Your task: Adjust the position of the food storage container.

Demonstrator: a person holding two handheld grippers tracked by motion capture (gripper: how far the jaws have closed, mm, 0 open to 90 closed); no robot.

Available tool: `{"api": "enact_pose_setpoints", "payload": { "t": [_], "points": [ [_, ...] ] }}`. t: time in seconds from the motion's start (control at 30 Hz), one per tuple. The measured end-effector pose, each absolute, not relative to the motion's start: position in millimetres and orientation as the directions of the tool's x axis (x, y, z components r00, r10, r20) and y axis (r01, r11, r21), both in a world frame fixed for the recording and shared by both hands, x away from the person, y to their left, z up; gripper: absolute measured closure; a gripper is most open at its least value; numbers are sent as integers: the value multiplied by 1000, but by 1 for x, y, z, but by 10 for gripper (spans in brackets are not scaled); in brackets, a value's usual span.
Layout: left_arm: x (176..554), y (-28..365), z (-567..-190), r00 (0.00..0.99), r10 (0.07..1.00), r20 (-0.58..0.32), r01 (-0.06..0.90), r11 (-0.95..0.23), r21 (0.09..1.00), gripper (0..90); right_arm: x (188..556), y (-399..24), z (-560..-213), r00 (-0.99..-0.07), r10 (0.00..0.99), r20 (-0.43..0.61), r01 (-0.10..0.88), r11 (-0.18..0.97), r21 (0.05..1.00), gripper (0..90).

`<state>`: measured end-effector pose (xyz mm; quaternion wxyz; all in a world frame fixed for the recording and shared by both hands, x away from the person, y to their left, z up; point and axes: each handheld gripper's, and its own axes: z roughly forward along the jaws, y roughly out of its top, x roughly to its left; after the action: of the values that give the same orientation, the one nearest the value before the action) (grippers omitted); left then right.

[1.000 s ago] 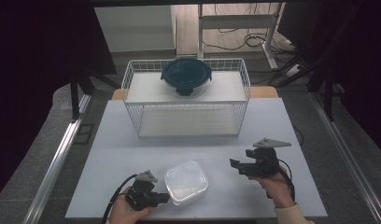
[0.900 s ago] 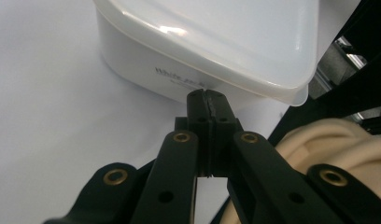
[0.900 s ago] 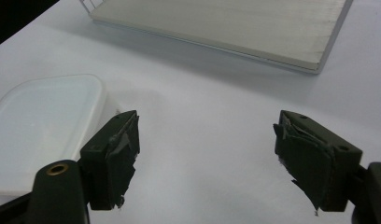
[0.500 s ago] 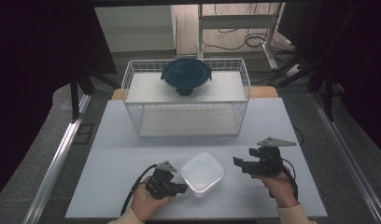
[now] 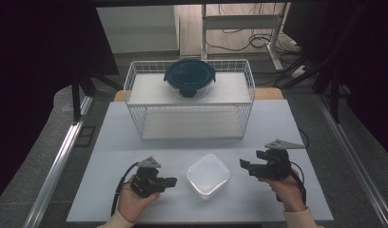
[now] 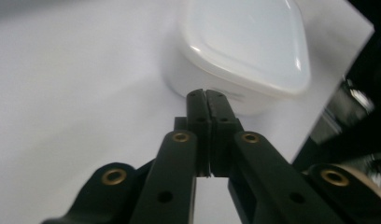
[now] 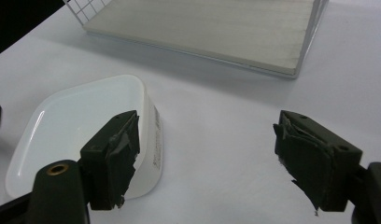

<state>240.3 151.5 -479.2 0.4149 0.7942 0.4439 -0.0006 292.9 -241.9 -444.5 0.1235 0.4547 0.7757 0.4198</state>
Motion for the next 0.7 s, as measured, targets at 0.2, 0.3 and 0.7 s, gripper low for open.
{"api": "enact_pose_setpoints", "payload": {
  "t": [0.2, 0.3, 0.7],
  "points": [
    [247, 181, -471, 508, 790, -344, 713, -163, 682, 455, 290, -246, -443, -540, 819, 195, 617, 227, 753, 257],
    [249, 188, -469, 488, 801, -347, 711, -133, 690, 350, 287, -247, -442, -542, 820, 182, 620, 245, 745, 277],
    [253, 206, -465, 452, 827, -333, 703, -101, 704, 263, 275, -245, -454, -604, 774, 191, 659, 350, 666, 572]
  ]
}}
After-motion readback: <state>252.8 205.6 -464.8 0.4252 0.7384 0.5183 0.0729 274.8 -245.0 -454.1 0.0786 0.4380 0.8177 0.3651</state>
